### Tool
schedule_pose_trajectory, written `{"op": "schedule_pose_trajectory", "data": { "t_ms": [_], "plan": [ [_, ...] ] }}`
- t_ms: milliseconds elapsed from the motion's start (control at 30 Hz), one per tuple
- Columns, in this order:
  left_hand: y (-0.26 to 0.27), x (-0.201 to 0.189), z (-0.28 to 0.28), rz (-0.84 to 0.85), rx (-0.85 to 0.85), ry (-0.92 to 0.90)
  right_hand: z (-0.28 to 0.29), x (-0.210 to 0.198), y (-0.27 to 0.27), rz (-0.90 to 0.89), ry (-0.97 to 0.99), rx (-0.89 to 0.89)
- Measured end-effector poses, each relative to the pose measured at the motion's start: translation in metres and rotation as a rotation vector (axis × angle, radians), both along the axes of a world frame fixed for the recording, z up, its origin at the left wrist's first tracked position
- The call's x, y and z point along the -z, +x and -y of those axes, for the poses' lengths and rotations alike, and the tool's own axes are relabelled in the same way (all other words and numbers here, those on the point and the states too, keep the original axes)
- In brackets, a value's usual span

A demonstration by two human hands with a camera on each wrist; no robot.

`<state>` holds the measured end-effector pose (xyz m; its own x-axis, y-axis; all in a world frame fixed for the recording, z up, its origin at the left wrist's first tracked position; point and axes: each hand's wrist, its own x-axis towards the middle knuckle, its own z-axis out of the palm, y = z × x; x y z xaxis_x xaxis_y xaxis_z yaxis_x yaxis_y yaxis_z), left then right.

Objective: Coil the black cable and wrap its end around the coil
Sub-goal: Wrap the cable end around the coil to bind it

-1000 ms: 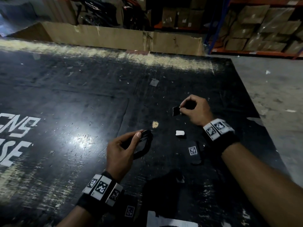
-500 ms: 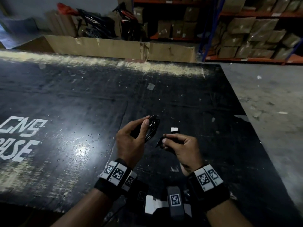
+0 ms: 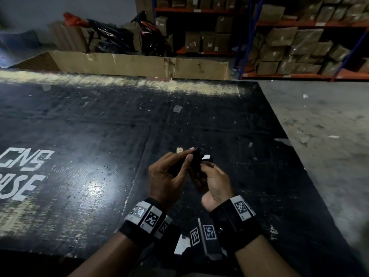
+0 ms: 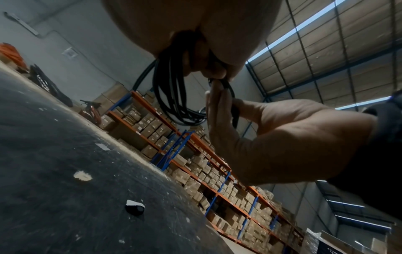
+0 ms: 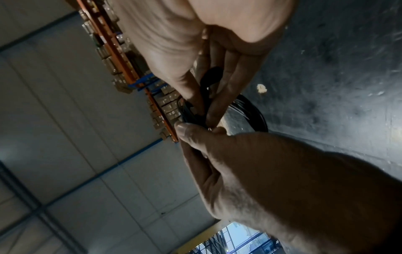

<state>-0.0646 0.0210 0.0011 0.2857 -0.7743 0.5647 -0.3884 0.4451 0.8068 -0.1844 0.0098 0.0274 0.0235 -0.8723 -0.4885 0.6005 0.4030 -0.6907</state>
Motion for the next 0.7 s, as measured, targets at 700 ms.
{"op": "schedule_pose_trajectory", "data": {
  "t_ms": [700],
  "plan": [
    [0.001,0.001,-0.005,-0.357,0.198,0.244,-0.012,-0.005,-0.017,-0.131,-0.287,-0.055]
  ]
}}
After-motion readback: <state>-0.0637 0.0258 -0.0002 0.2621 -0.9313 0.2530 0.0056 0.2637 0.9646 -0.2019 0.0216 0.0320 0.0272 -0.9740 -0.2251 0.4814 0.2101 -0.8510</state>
